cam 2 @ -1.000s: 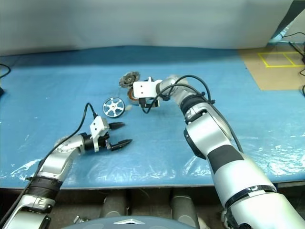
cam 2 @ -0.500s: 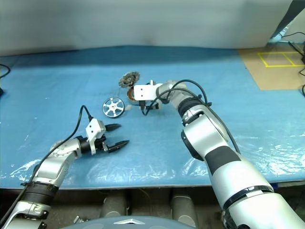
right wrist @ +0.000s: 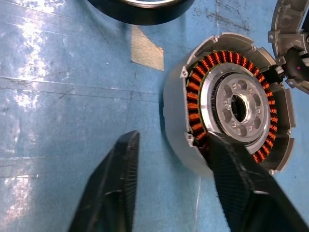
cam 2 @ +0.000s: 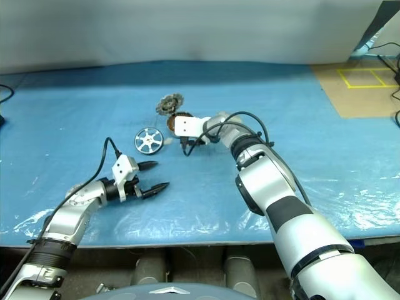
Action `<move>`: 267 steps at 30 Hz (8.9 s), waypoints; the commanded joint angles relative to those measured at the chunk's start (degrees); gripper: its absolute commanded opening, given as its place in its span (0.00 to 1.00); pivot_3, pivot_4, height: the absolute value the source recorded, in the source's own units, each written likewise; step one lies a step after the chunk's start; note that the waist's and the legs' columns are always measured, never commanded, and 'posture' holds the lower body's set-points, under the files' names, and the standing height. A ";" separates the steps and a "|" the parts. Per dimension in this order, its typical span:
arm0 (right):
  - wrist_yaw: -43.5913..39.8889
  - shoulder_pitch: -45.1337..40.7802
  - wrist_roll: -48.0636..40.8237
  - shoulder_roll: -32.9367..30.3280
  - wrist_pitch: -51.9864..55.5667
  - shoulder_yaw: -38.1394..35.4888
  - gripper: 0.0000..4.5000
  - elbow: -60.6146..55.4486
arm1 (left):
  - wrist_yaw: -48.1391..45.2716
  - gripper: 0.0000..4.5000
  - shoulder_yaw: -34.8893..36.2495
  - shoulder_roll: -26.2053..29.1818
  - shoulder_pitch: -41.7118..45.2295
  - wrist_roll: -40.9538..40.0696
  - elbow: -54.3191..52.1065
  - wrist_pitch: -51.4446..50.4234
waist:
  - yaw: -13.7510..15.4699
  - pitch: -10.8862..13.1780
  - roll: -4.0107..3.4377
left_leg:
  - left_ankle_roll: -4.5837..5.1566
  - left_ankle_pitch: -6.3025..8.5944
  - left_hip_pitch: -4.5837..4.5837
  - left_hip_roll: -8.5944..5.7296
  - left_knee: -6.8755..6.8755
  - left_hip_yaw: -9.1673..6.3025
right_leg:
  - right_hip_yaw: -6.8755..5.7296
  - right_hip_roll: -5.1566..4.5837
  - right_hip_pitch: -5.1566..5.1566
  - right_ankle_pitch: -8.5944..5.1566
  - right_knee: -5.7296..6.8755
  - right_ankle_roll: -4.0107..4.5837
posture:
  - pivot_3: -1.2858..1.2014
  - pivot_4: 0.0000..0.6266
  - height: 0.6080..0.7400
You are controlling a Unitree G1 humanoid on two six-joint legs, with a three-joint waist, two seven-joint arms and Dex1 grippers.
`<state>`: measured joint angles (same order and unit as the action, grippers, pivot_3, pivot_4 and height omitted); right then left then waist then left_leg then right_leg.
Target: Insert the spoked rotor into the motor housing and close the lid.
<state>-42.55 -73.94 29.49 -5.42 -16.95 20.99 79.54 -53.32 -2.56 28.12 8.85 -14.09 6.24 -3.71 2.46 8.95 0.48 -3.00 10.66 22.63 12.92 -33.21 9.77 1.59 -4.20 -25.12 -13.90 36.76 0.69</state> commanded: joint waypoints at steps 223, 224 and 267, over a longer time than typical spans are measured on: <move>-1.91 45.29 -32.80 -26.66 26.70 -19.90 0.77 -49.54 | -5.91 1.00 -2.91 -2.65 4.53 1.19 9.99 5.35 | 1.42 -0.08 0.19 | 0.00 -0.02 -1.14 -0.14 0.73 0.13 | 0.09 -0.02 1.24 0.03 -1.05 -0.08 | 0.52 0.24 1.00; -1.89 44.77 -33.12 -26.30 26.61 -20.20 0.77 -48.43 | -5.89 1.00 -2.92 -2.60 4.53 1.24 9.93 5.27 | 1.38 -0.08 0.19 | 0.00 -0.01 -1.16 -0.14 0.71 0.13 | 0.09 -0.02 1.26 0.03 -1.05 -0.08 | 0.52 0.24 1.00; -10.03 48.14 -37.12 -24.89 31.15 -19.60 0.14 -52.93 | -6.89 1.00 -3.25 -3.37 5.31 0.69 10.19 5.48 | 1.56 -0.08 0.19 | -0.01 0.00 -1.52 -0.10 1.07 0.14 | -0.01 -0.01 1.75 0.02 -1.55 -0.08 | 0.52 0.24 1.00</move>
<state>-49.72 -28.36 -6.65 -29.45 11.94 0.23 29.61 -59.77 -5.79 24.62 14.21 -12.89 17.08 2.31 4.03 8.87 0.67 -3.01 10.66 21.11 12.81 -32.12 9.91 1.57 -4.21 -23.38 -13.88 35.18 0.61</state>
